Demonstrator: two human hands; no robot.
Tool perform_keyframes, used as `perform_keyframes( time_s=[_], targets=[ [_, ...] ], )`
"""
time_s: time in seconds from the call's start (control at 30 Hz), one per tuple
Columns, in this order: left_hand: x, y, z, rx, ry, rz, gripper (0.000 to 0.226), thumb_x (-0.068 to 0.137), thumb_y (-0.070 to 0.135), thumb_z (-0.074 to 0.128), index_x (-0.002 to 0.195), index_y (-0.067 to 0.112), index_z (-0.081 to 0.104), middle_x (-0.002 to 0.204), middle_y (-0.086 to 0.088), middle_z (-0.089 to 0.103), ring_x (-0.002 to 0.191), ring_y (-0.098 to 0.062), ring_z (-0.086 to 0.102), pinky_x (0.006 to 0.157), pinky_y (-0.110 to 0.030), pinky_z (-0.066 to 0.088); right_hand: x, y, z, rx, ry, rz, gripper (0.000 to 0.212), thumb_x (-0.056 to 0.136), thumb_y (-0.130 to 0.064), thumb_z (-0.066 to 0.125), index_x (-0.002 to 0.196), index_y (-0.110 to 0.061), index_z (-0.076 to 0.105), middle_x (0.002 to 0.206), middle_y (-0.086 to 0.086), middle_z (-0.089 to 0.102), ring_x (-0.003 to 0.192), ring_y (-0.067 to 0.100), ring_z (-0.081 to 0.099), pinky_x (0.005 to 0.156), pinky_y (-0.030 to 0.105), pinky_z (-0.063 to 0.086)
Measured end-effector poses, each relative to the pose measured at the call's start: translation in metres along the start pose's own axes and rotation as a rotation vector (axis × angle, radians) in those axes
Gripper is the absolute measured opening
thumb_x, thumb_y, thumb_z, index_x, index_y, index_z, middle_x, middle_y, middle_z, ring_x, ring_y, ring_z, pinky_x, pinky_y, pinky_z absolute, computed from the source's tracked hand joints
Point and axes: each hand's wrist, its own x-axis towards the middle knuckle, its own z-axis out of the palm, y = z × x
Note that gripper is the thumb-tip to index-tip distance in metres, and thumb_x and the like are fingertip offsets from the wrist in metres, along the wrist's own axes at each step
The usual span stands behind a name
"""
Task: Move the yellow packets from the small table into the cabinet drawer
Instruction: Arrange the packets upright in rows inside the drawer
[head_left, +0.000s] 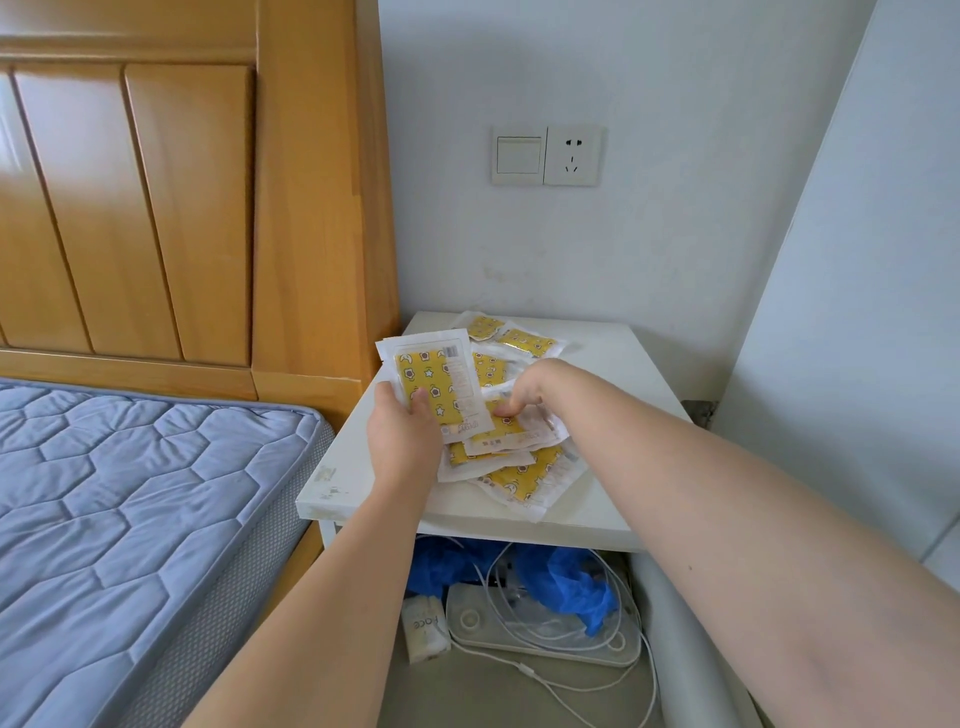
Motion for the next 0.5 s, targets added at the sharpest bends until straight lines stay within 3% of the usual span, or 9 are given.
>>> perform_keyframes(
  time_s=[0.13,0.23,0.37,0.5],
  targets=[
    [0.000,0.000,0.001,-0.010,-0.036,0.012,0.008,0.101,0.024,0.043,0.105,0.019,0.047,0.103,0.003,0.060,0.090,-0.018,0.059,0.063,-0.026,0.047,-0.001,0.004,0.003,0.020,0.118,-0.032,0.067,0.097,-0.053,0.036,0.148,-0.009,0.028,0.153,0.011,0.031,0.135,0.030,0.038,0.105,0.034,0.035],
    [-0.002,0.000,0.002,0.017,-0.056,0.035,0.009,0.101,0.024,0.042,0.107,0.019,0.047,0.102,0.005,0.058,0.086,-0.016,0.057,0.054,-0.021,0.041,-0.003,0.010,0.002,0.120,0.192,-0.033,0.063,0.098,-0.049,0.039,0.147,-0.010,0.031,0.152,0.010,0.032,0.134,0.029,0.040,0.105,0.034,0.036],
    [-0.005,0.002,0.002,0.063,-0.080,0.075,0.007,0.102,0.024,0.040,0.106,0.020,0.044,0.100,0.006,0.056,0.084,-0.015,0.055,0.052,-0.020,0.039,0.002,0.023,0.003,0.541,0.205,-0.082,0.051,0.088,-0.016,0.065,0.132,0.002,0.047,0.138,0.018,0.048,0.128,0.033,0.046,0.105,0.038,0.039],
    [-0.008,0.004,0.000,0.103,-0.091,0.136,0.008,0.102,0.024,0.039,0.103,0.017,0.042,0.095,0.004,0.057,0.077,-0.014,0.056,0.056,-0.026,0.045,-0.001,0.037,0.008,0.910,0.376,0.008,0.063,0.077,-0.006,0.075,0.132,0.001,0.046,0.122,0.014,0.059,0.106,0.027,0.056,0.085,0.033,0.045]
  ],
)
